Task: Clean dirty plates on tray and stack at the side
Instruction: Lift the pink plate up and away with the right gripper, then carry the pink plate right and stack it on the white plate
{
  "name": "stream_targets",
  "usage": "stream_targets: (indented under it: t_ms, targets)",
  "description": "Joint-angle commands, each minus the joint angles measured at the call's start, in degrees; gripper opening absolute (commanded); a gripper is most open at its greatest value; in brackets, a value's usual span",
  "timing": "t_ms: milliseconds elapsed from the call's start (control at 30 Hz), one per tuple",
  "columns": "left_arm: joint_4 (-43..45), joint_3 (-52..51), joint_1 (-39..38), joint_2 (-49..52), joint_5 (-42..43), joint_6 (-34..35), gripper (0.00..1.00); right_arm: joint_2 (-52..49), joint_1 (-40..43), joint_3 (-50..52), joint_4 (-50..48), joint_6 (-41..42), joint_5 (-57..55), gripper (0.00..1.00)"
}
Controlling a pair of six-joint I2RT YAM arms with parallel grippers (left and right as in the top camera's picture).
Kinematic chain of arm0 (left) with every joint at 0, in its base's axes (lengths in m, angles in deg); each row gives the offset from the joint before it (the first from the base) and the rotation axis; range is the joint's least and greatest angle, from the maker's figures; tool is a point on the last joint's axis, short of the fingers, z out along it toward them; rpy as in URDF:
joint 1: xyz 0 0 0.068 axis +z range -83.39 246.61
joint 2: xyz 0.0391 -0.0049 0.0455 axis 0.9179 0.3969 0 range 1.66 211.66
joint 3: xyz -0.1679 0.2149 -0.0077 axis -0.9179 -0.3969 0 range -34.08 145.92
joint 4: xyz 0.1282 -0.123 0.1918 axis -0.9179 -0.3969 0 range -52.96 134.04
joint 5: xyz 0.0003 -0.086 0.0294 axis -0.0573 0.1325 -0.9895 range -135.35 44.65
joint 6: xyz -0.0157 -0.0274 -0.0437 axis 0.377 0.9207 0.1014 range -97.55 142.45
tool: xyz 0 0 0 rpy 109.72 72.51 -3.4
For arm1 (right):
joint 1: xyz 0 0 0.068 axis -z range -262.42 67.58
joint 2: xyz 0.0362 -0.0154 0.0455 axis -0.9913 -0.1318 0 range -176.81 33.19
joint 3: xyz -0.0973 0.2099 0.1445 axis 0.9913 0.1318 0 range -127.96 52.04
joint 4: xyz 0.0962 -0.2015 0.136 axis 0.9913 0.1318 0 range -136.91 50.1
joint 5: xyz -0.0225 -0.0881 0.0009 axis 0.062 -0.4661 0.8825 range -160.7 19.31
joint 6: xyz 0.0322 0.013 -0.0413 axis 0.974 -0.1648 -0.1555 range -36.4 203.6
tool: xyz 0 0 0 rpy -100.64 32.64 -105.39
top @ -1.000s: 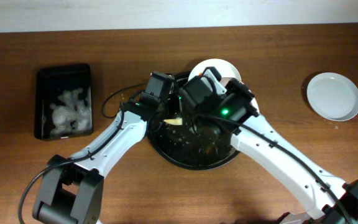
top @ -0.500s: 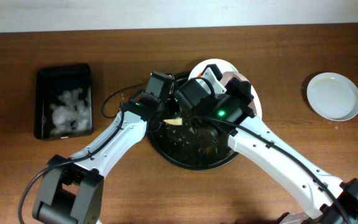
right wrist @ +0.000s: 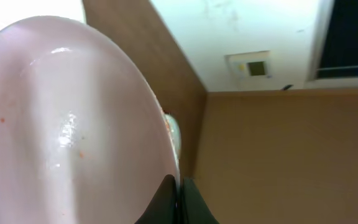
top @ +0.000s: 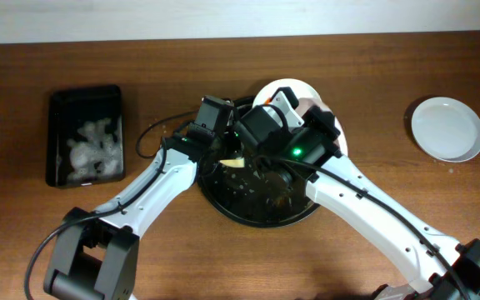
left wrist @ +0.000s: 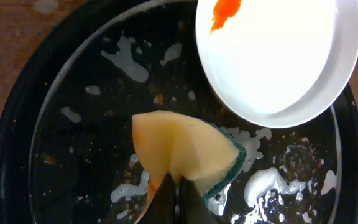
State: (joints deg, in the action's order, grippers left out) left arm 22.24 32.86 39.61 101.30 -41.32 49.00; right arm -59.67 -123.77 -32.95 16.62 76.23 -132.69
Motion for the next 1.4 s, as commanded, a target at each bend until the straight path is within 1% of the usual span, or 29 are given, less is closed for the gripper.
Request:
stream_targets:
  t_ms: [0, 67, 100, 167, 267, 367, 467, 500, 600, 700, 833, 867, 1000, 1133, 1200, 1233, 1367]
  targets:
    - [0.26, -0.26, 0.35, -0.87, 0.68, -0.94, 0.01, -0.22, -0.26, -0.72, 3.02, 9.75, 3.54, 0.04]
    - [0.31, -0.26, 0.35, -0.87, 0.96, -0.94, 0.01, -0.22, -0.26, -0.72, 3.82, 11.37, 4.24, 0.04]
    - [0.59, -0.26, 0.35, -0.87, 1.36, -0.94, 0.01, -0.22, -0.26, -0.72, 3.8, 11.32, 7.34, 0.04]
    - [1.14, -0.26, 0.35, -0.87, 2.71, -0.94, 0.01, -0.22, -0.26, -0.72, 3.8, 11.39, 9.11, 0.04]
    - [1.36, -0.26, 0.35, -0.87, 3.67, -0.94, 0.01, -0.22, -0.22, -0.72, 4.11, 13.7, 7.98, 0.04]
    - [1.33, -0.26, 0.35, -0.87, 3.72, -0.94, 0.01, -0.2, -0.2, -0.74, 5.18, 14.58, 3.5, 0.04]
    - [1.6, -0.26, 0.35, -0.87, 3.69, -0.94, 0.01, -0.55, 1.42, -0.7, 4.52, 14.53, 10.8, 0.04]
    - [1.6, -0.26, 0.35, -0.87, 3.69, -0.94, 0.01, -0.79, 2.71, -0.63, 4.5, 14.6, 15.1, 0.04]
    - [1.53, -0.26, 0.35, -0.87, 3.69, -0.94, 0.01, -0.9, 7.34, -0.63, 4.55, 18.71, 24.11, 0.04]
    - [1.55, -0.26, 0.35, -0.87, 3.72, -0.96, 0.01, -0.72, 15.69, -0.98, 4.68, 18.95, 35.43, 0.04]
    - [1.55, -0.26, 0.35, -0.87, 3.72, -0.94, 0.01, -0.72, 25.53, -2.4, 4.52, 19.08, 45.92, 0.04]
    - [1.55, -0.26, 0.35, -0.87, 3.72, -0.94, 0.01, -0.72, 29.09, -2.78, 4.09, 19.08, 48.87, 0.04]
    - [1.55, -0.26, 0.35, -0.87, 3.72, -0.94, 0.01, -0.72, 40.61, -3.13, 1.16, 19.17, 58.07, 0.04]
    - [1.55, -0.26, 0.33, -0.87, 3.72, -0.94, 0.01, -0.74, 53.92, -3.13, -3.76, 21.55, 68.08, 0.04]
    - [1.57, -0.26, 0.33, -0.87, 3.72, -0.94, 0.01, -0.79, 59.56, -3.1, -5.7, 23.5, 70.23, 0.04]
    - [1.57, -0.26, 0.35, -0.87, 3.72, -0.94, 0.01, -1.01, 64.7, -3.1, -7.56, 24.63, 71.93, 0.04]
    - [1.57, -0.26, 0.33, -0.87, 3.96, -0.94, 0.01, -2.93, 75.17, -3.08, -11.19, 25.64, 74.44, 0.04]
